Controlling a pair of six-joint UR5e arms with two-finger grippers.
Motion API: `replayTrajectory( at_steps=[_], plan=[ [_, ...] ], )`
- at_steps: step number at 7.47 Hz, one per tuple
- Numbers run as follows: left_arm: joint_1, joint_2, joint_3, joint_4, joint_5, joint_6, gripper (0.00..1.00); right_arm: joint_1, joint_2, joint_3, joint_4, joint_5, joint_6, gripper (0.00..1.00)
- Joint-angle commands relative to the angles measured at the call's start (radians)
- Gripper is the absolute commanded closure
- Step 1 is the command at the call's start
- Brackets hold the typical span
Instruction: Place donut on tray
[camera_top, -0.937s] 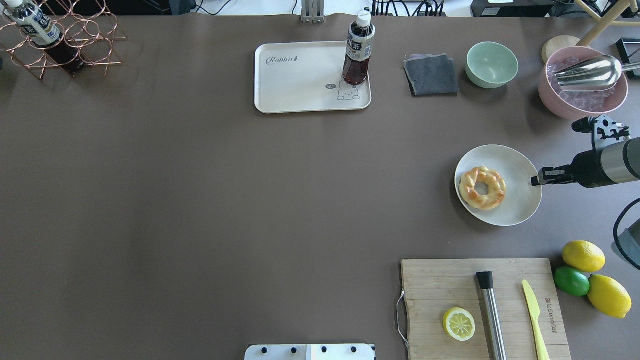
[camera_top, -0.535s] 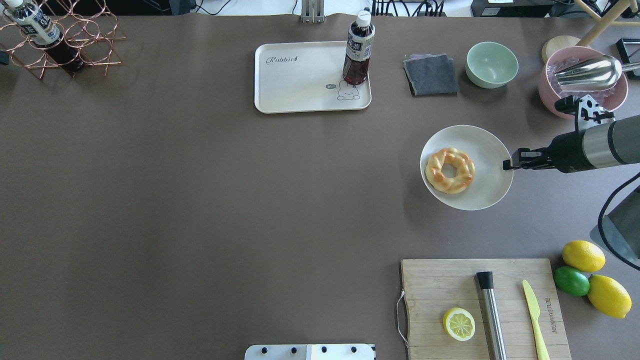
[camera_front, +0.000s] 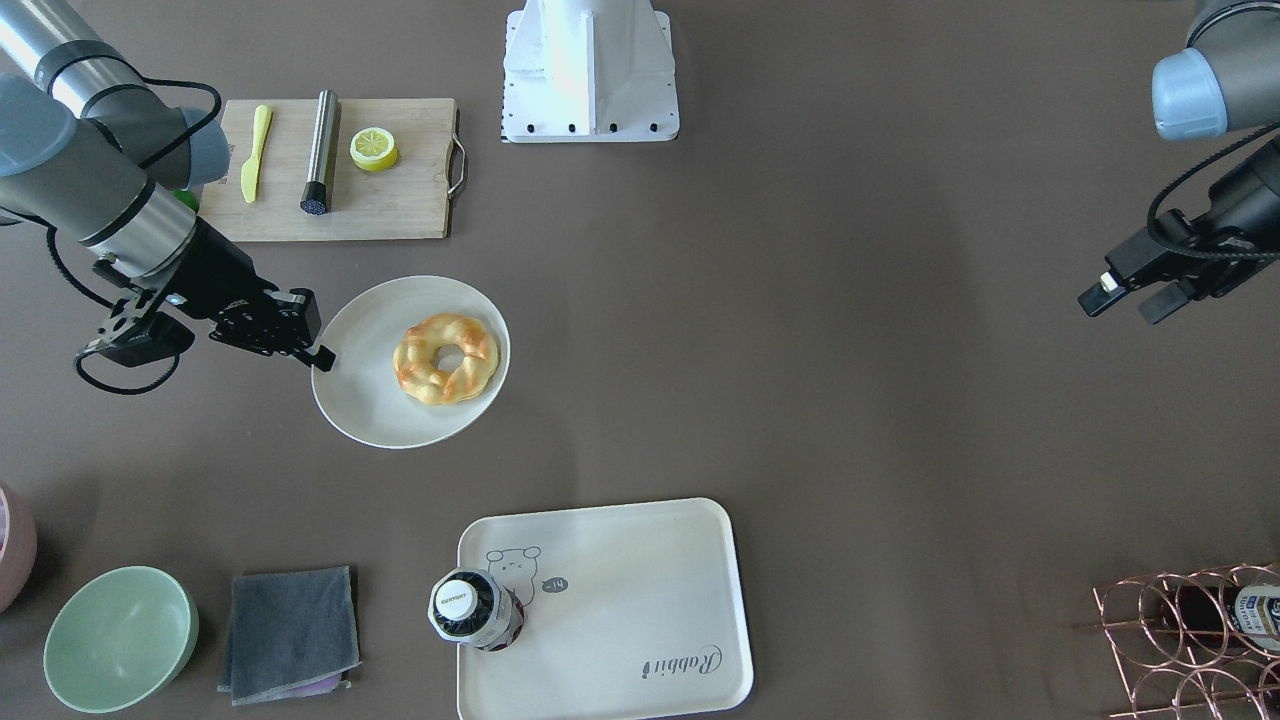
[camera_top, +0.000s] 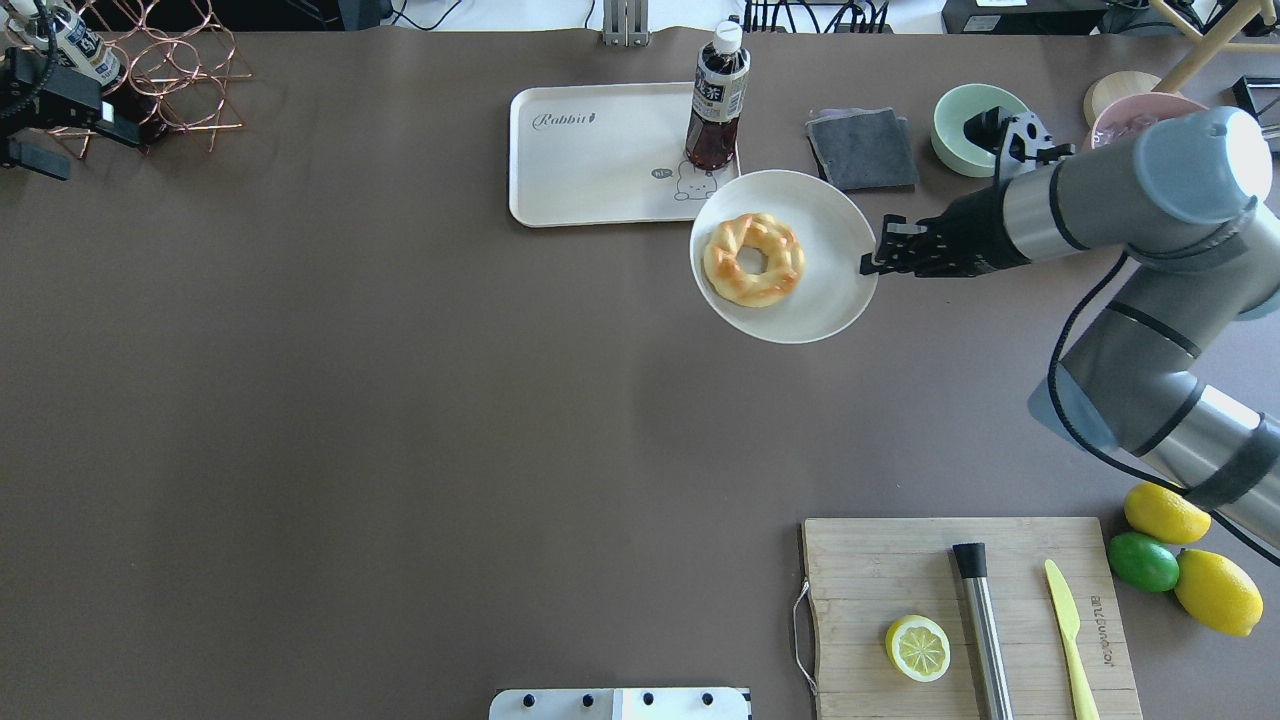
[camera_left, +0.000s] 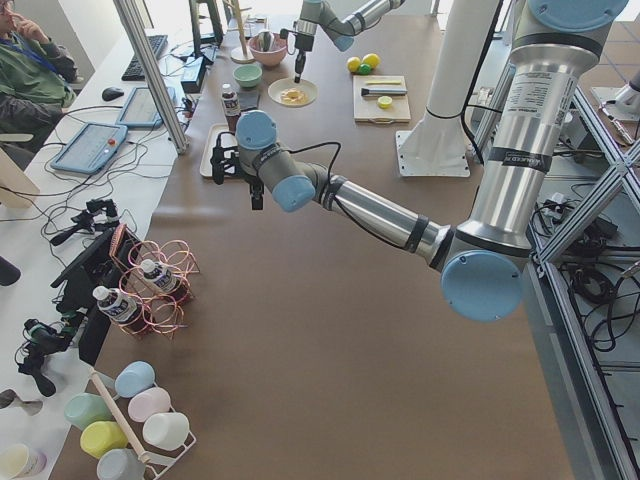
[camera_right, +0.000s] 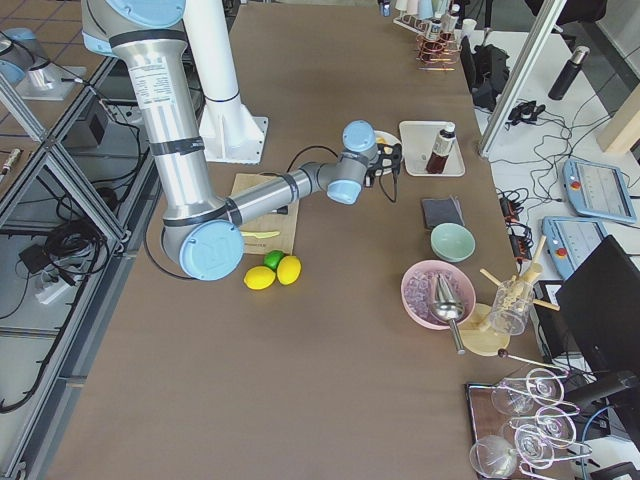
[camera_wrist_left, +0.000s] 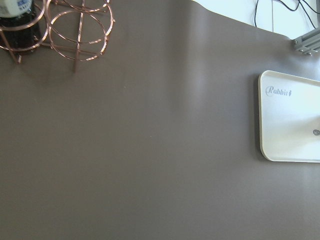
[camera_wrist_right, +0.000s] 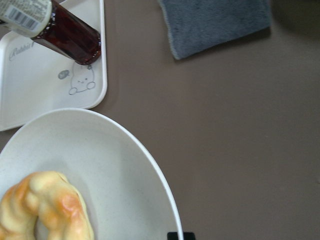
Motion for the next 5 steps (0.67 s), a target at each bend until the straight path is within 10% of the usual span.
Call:
replayTrajectory(
  at_steps=[1, 5],
  plan=[
    [0.12, -0.028, -0.055, -0.001, 0.069, -0.135, 0.02, -0.096, 0.253, -0.002, -0.272, -0.124, 0.086, 1.0],
    [0.341, -0.167, -0.054, 0.002, 0.278, -0.405, 0.03, -0.16, 0.46, -0.03, -0.51, -0.205, 0.117, 1.0]
  ],
)
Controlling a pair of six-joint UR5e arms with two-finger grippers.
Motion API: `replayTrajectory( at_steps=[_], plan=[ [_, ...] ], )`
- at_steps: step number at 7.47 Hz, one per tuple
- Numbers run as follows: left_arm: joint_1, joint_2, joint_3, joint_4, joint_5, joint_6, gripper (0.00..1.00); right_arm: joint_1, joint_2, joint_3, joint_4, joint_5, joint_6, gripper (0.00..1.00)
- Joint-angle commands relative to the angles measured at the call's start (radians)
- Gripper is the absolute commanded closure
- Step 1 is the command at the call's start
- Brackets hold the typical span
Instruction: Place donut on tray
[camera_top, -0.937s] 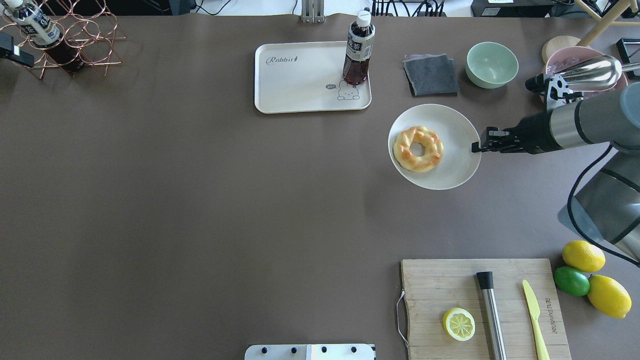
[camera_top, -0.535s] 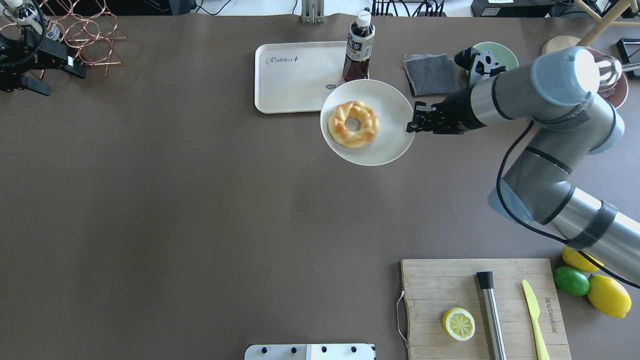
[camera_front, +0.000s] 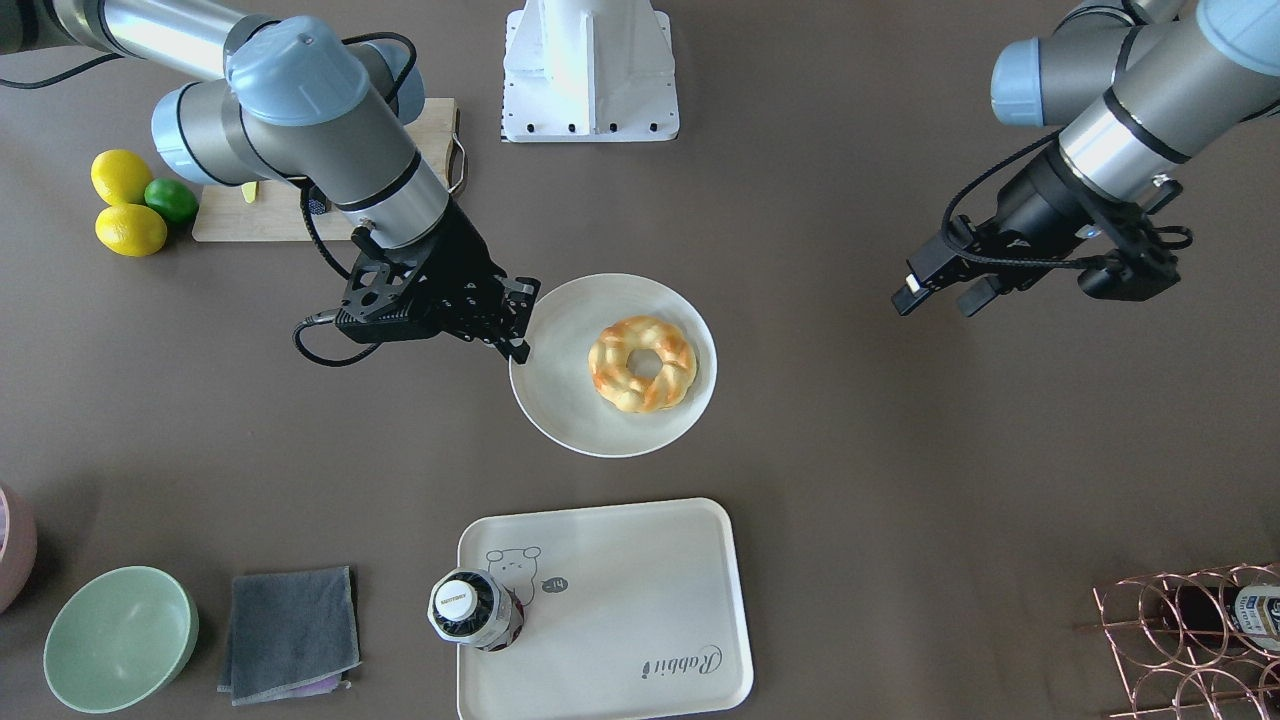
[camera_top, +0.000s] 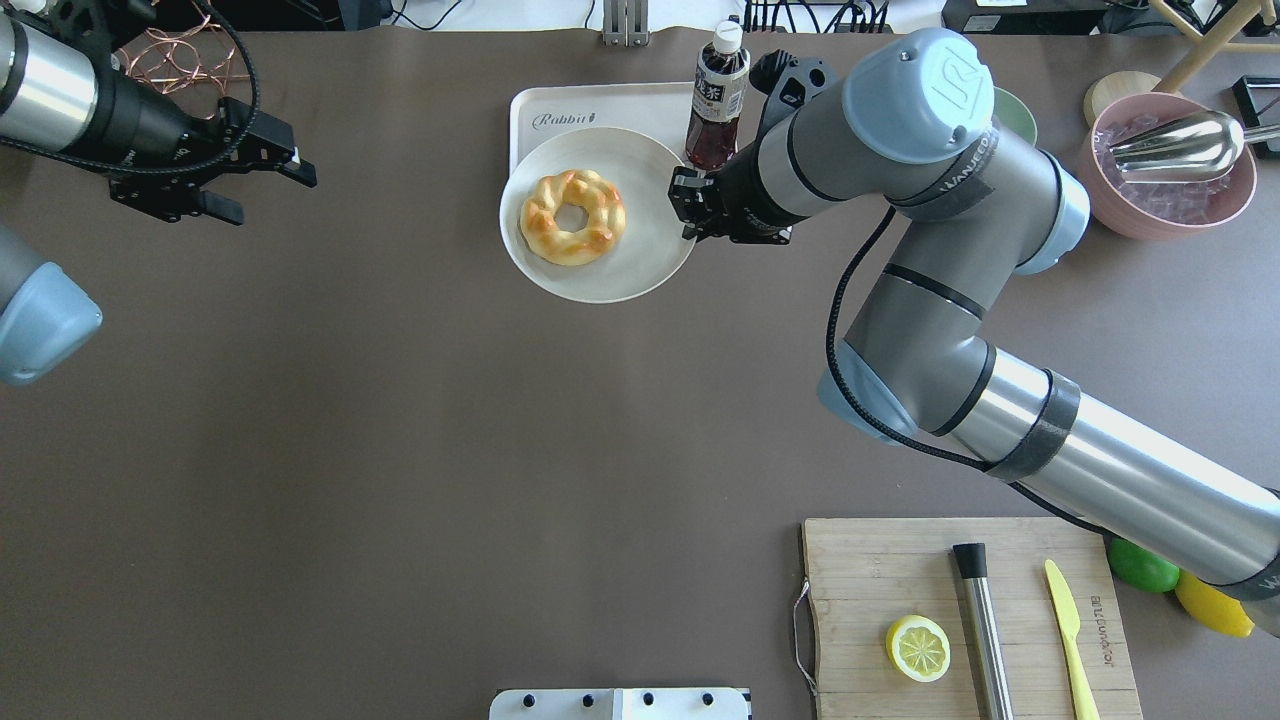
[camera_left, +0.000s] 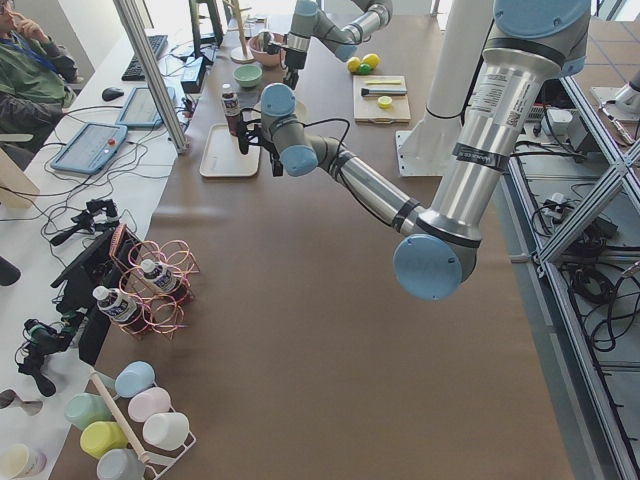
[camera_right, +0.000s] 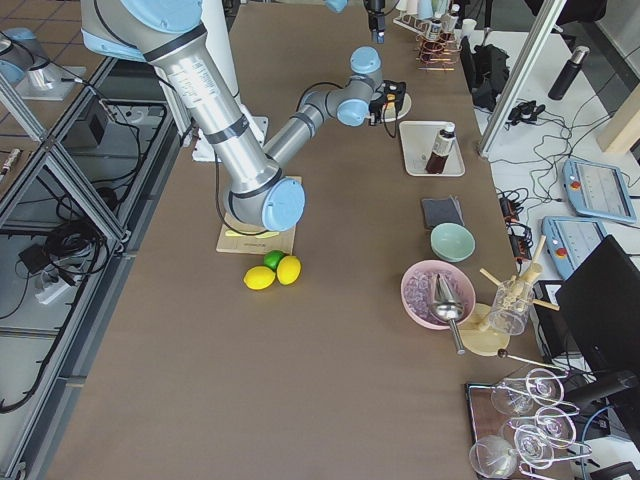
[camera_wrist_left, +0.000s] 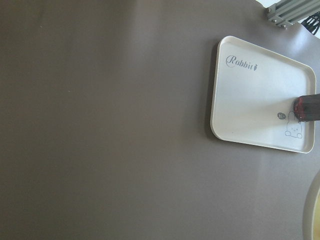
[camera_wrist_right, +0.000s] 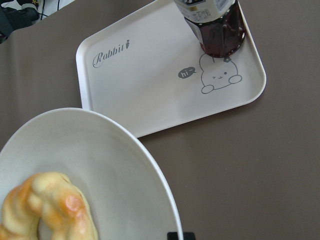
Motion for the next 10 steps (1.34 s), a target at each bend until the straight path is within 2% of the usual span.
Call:
replayTrajectory(
  at_steps=[1, 4, 5, 6, 8, 10],
  plan=[
    [0.109, -0.064, -0.002, 0.001, 0.104, -0.115, 0.03, -0.025, 0.082, -0.026, -0.081, -0.033, 0.005, 1.0],
    [0.175, -0.092, -0.002, 0.003, 0.202, -0.159, 0.12, -0.05, 0.14, -0.055, -0.085, -0.055, 0.088, 1.0],
    [0.179, -0.095, -0.004, 0.003, 0.202, -0.16, 0.21, -0.051, 0.154, -0.058, -0.091, -0.061, 0.093, 1.0],
    [0.186, -0.101, -0.002, 0.003, 0.202, -0.16, 0.25, -0.053, 0.172, -0.058, -0.115, -0.061, 0.093, 1.0],
    [0.191, -0.11, -0.002, 0.003, 0.202, -0.16, 0.4, -0.059, 0.184, -0.061, -0.132, -0.064, 0.093, 1.0],
    [0.192, -0.11, -0.002, 0.004, 0.2, -0.16, 0.66, -0.06, 0.184, -0.061, -0.132, -0.066, 0.093, 1.0]
  ],
)
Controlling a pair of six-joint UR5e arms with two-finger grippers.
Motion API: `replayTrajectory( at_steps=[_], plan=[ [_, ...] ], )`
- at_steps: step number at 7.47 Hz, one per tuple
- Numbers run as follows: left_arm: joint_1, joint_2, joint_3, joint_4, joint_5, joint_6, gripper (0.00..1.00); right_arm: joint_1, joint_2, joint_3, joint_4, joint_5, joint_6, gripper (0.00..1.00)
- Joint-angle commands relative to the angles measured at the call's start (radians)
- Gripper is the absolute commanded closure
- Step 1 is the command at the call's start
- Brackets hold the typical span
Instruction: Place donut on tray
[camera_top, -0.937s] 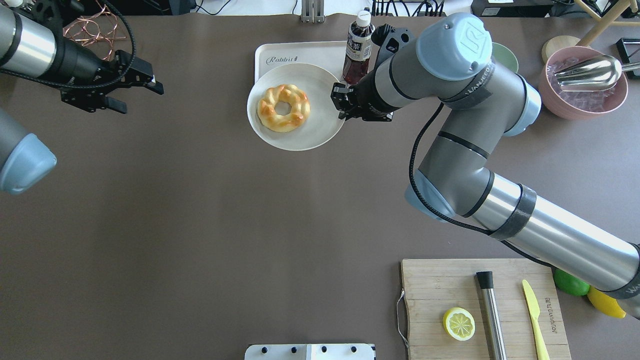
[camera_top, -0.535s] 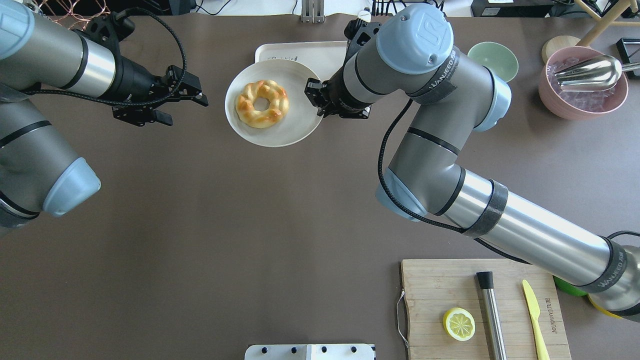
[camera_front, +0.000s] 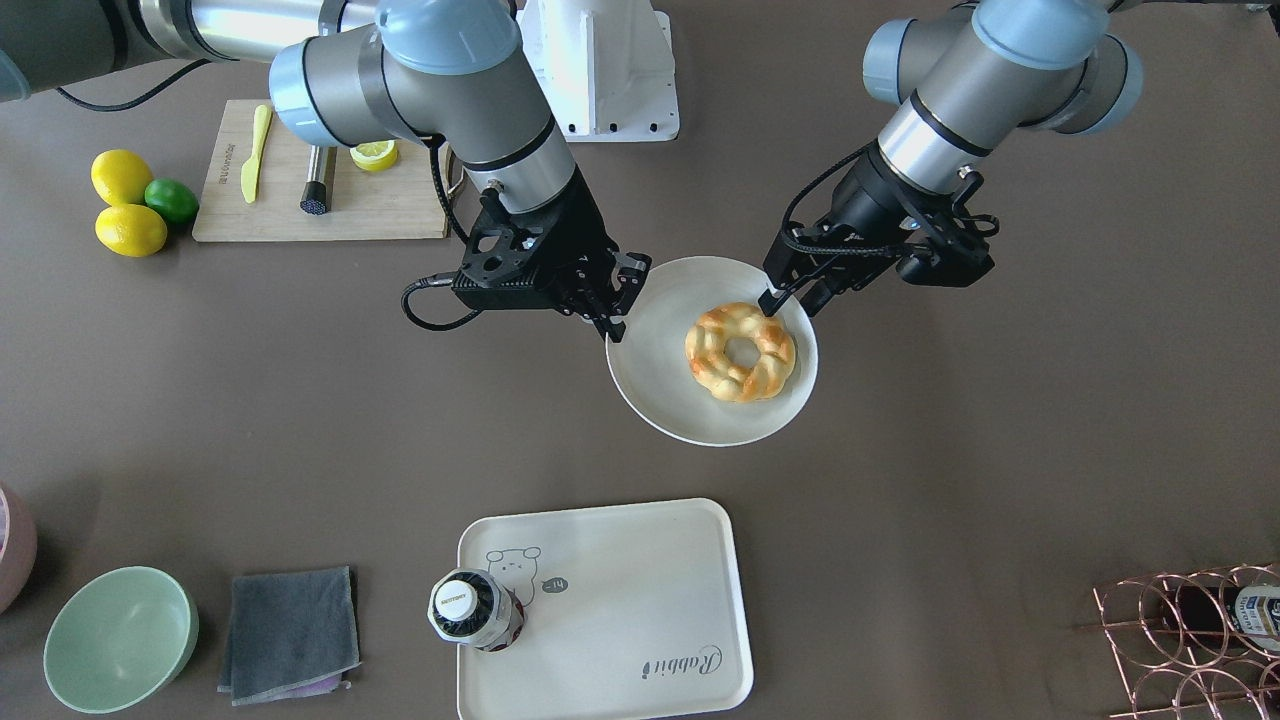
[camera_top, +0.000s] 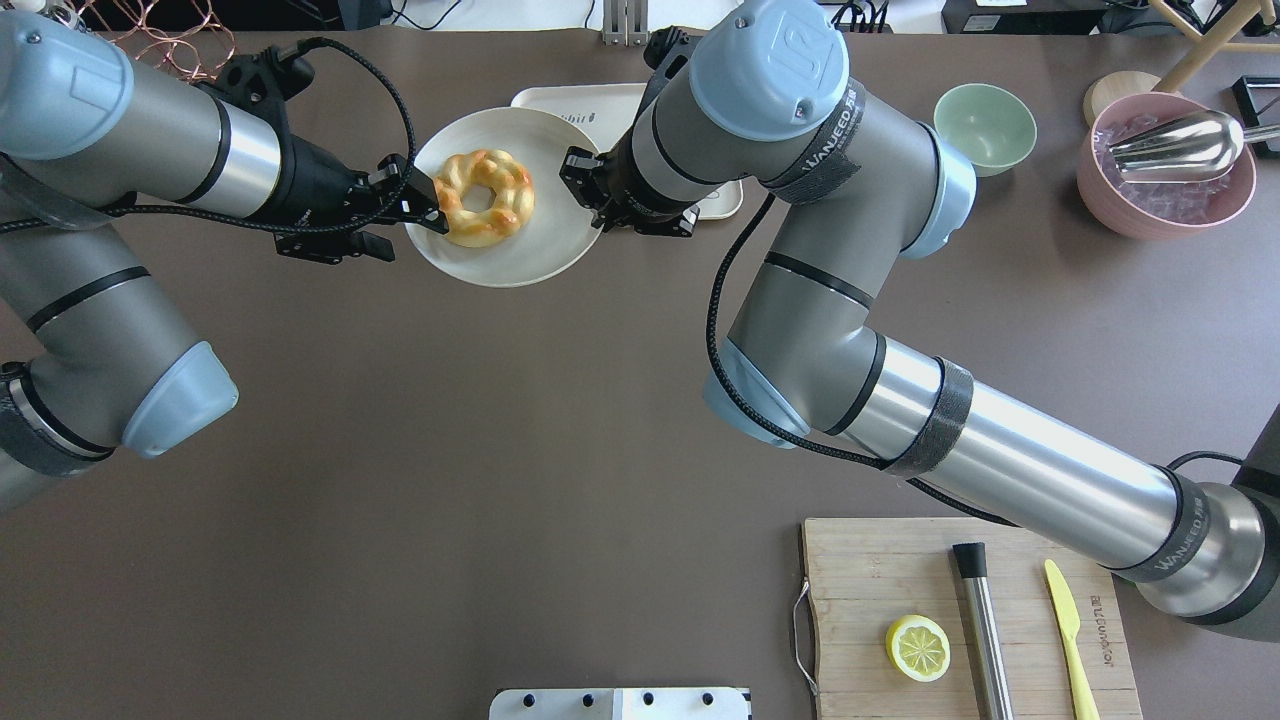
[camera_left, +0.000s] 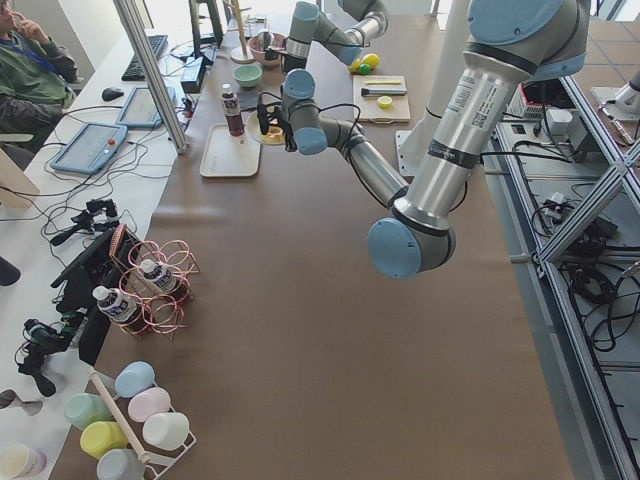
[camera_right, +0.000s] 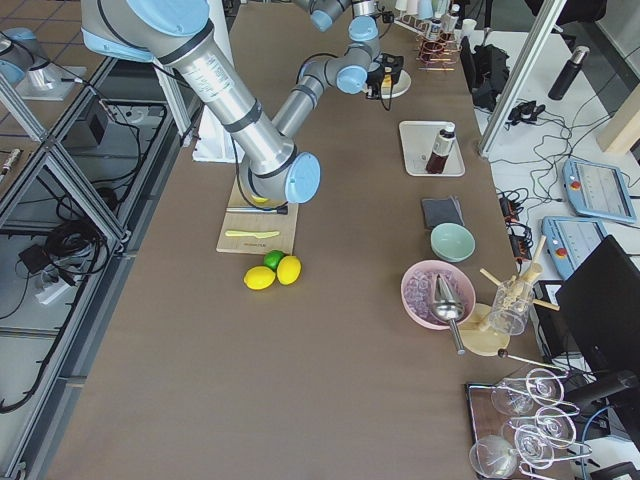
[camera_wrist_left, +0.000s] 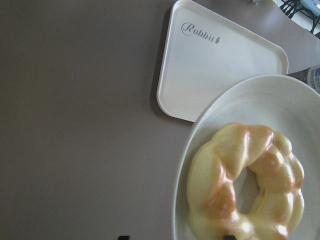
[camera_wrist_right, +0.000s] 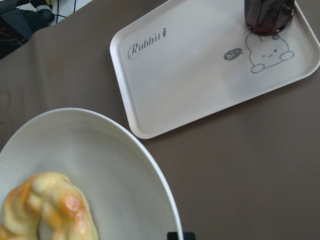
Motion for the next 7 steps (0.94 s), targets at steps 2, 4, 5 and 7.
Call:
replayTrajectory(
  at_steps=[2, 4, 5, 7],
  plan=[
    [0.002, 0.0, 0.0, 0.002, -0.001, 0.001, 0.74, 0.0, 0.0, -0.001, -0.003, -0.003, -0.001, 1.0],
    [0.002, 0.003, -0.003, 0.001, -0.004, 0.003, 0.75, 0.003, -0.002, -0.002, -0.002, -0.003, -0.003, 1.0],
    [0.001, 0.002, -0.003, 0.002, -0.004, 0.003, 0.88, 0.005, -0.002, -0.002, -0.002, -0.003, -0.003, 1.0],
    [0.001, 0.002, -0.006, 0.002, -0.003, 0.003, 1.0, 0.005, -0.003, -0.002, -0.002, -0.003, -0.003, 1.0]
  ],
)
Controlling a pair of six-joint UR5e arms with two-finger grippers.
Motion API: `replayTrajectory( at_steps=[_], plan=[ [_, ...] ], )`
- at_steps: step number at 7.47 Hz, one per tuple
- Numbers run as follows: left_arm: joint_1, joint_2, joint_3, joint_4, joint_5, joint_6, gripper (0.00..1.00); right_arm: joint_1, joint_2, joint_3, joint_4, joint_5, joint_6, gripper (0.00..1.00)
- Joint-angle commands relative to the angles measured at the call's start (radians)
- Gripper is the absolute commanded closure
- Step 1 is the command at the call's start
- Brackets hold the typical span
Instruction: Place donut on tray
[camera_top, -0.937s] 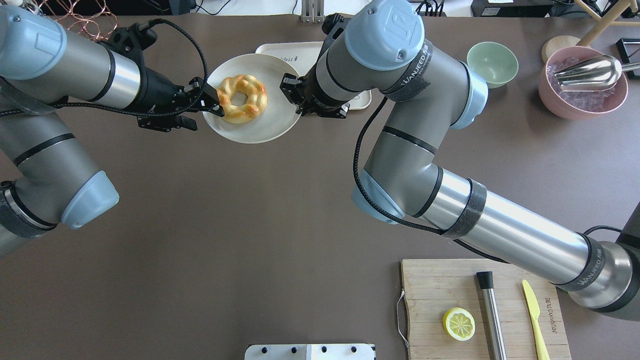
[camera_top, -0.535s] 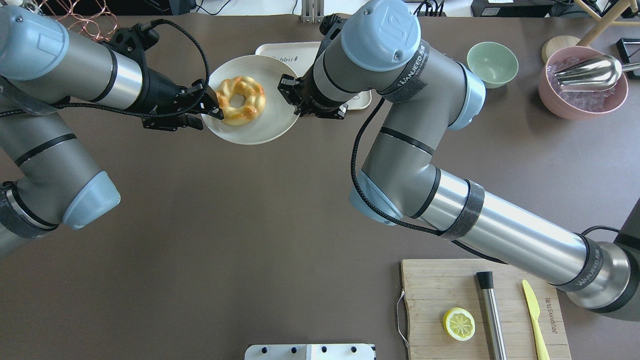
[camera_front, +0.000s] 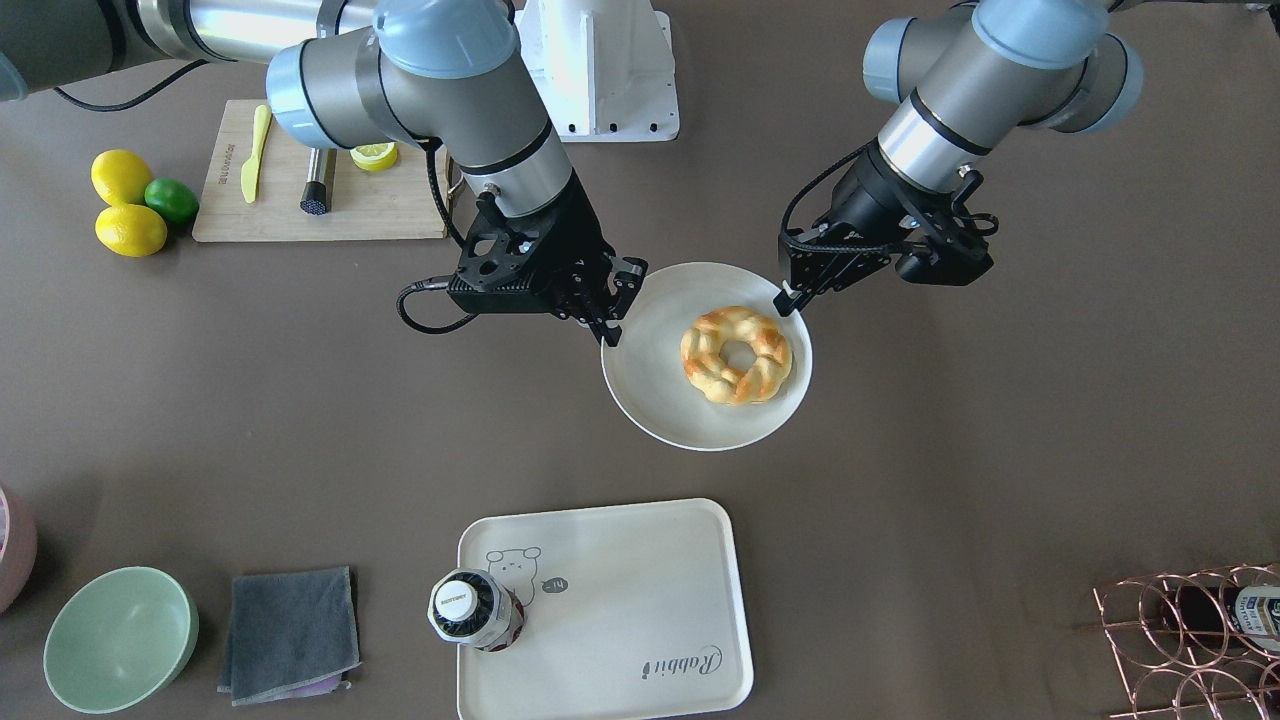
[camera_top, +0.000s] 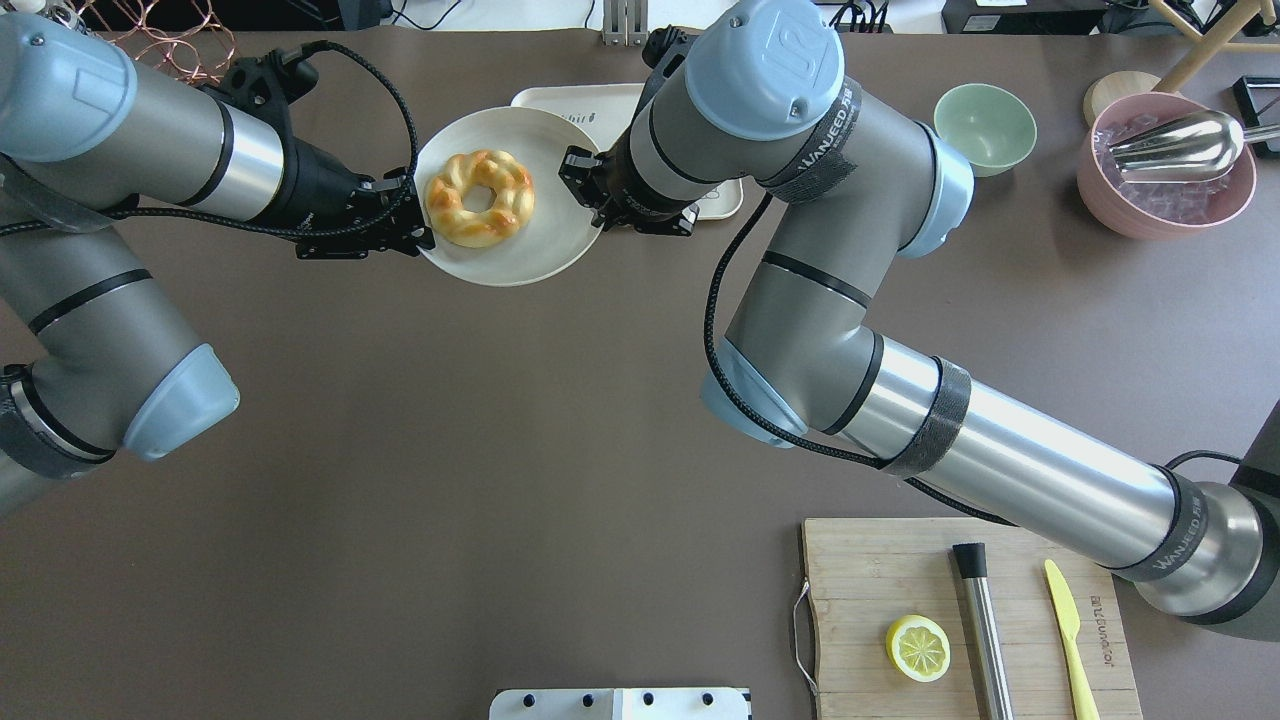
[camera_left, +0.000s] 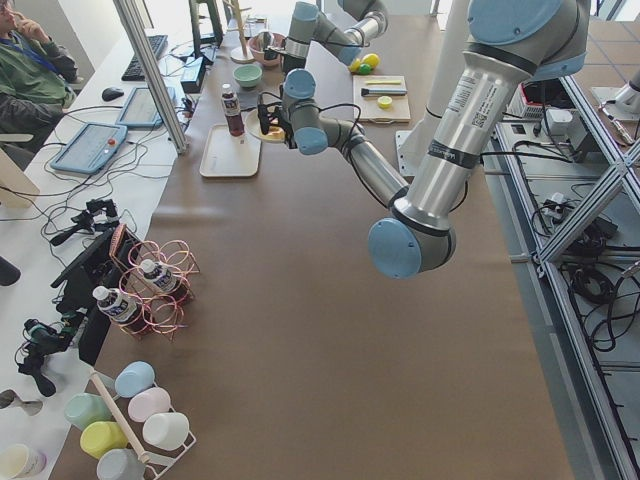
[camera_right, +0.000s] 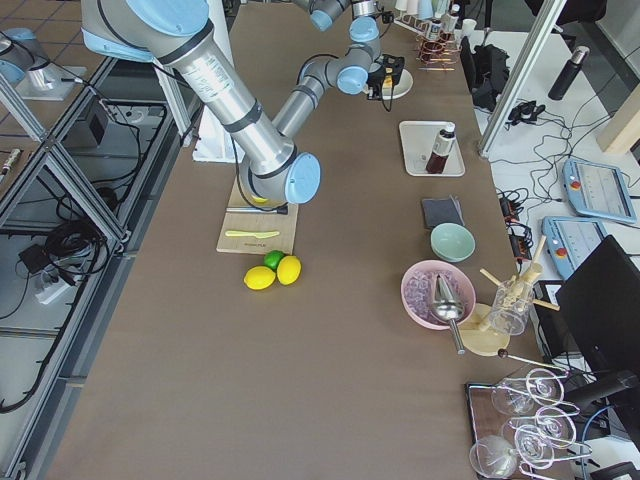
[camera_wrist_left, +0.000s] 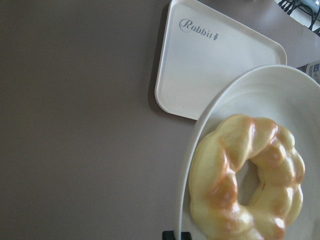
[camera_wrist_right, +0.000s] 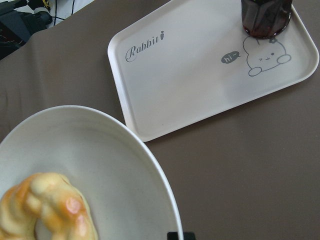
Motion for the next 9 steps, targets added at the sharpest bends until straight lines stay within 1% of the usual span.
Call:
replayTrajectory(
  at_steps=[1, 2, 3, 4, 5, 6, 7, 8, 9],
  plan=[
    [0.0, 0.001, -0.004, 0.0, 0.003, 0.0, 1.0, 0.001, -0.001, 0.001, 0.002, 0.001, -0.006, 1.0],
    [0.0, 0.001, -0.004, 0.003, 0.003, -0.001, 1.0, 0.001, -0.001, 0.009, 0.003, 0.003, -0.011, 0.83],
    [0.0, 0.001, -0.004, 0.008, 0.003, -0.001, 1.0, 0.001, 0.001, 0.012, 0.005, 0.003, -0.015, 0.36],
    [0.0, 0.004, -0.002, 0.009, 0.003, -0.001, 1.0, -0.002, 0.002, 0.026, 0.003, 0.001, -0.015, 0.0],
    [0.0, 0.007, 0.001, 0.017, 0.003, -0.001, 1.0, -0.001, 0.001, 0.049, 0.002, 0.003, -0.015, 0.0],
    [0.0, 0.003, 0.001, 0.052, 0.004, -0.001, 1.0, 0.002, -0.004, 0.073, -0.001, 0.012, -0.014, 0.0],
    [0.0, -0.005, 0.007, 0.093, 0.006, 0.0, 1.0, 0.004, -0.01, 0.11, -0.027, 0.015, -0.014, 0.0],
    [-0.003, -0.017, 0.024, 0.118, 0.006, 0.002, 1.0, 0.002, -0.008, 0.153, -0.088, 0.02, -0.014, 0.0],
    [-0.006, -0.071, 0.083, 0.159, 0.006, 0.002, 1.0, 0.004, -0.01, 0.19, -0.121, 0.032, -0.014, 0.0]
  ],
)
